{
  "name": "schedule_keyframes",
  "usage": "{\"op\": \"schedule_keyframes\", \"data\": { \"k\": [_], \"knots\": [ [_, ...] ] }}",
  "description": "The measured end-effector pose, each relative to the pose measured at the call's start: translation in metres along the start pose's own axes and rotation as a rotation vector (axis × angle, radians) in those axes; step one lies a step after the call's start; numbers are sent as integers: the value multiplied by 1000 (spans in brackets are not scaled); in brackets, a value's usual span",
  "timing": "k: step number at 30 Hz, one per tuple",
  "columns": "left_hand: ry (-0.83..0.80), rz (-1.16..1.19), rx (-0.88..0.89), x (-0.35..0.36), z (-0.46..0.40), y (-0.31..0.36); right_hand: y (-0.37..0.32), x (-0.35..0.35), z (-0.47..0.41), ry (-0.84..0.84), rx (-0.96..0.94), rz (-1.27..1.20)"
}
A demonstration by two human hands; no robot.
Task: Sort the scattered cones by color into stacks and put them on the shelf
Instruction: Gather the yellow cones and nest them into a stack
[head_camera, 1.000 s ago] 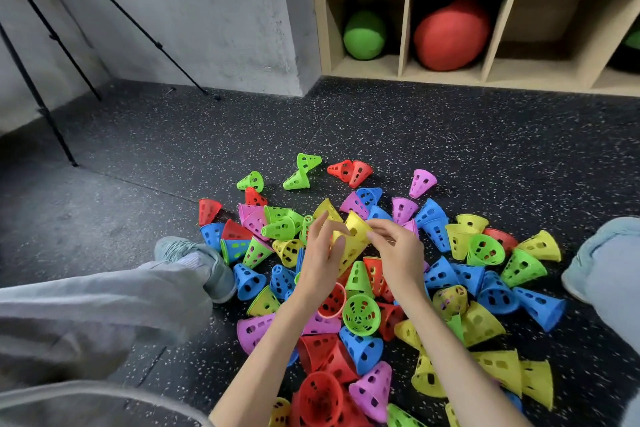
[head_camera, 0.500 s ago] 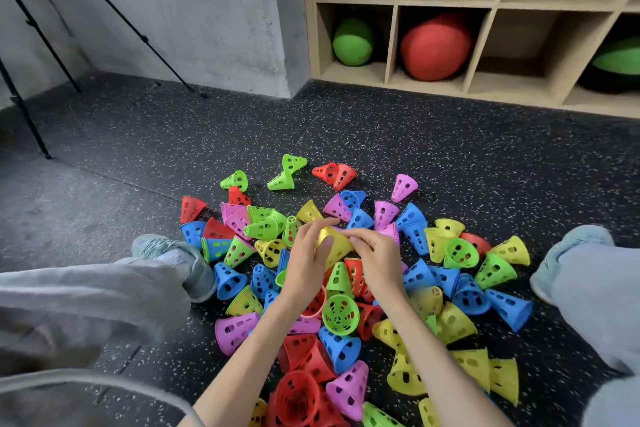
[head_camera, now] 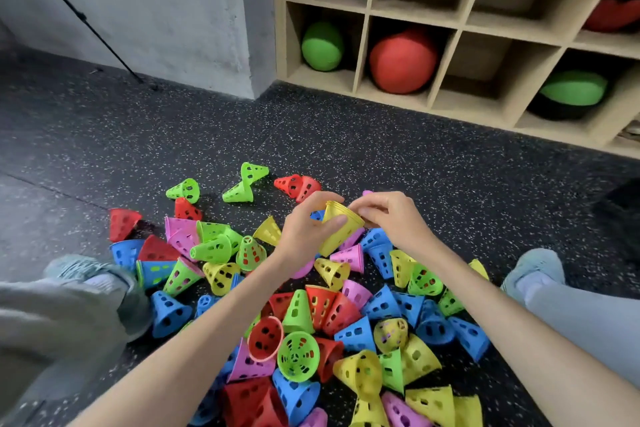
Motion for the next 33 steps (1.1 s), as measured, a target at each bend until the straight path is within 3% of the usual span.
{"op": "schedule_keyframes", "data": {
  "k": [5,12,19,27,33],
  "knots": [
    [84,111,-64,32,-1,-28,56,-38,-22,140,125,21],
    [109,159,-157,67,23,-85,158,-28,8,33,291,251],
    [103,156,-259,72,30,-108,192,-8,19,-62,364,435],
    [106,121,-286,67,40,-116,204,-11,17,90,386,484],
    [95,79,-269,64,45,-112,175,-35,16,338,399,255]
  ]
}}
Point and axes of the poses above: each hand's wrist, its own z-axis away from the middle knuckle, its own x-axis out of the palm, y = z × x, the point moved 8 cm from there along -z, towards the middle knuckle, and after that the axes turned 9 degrees about y, right-handed, at the moved point
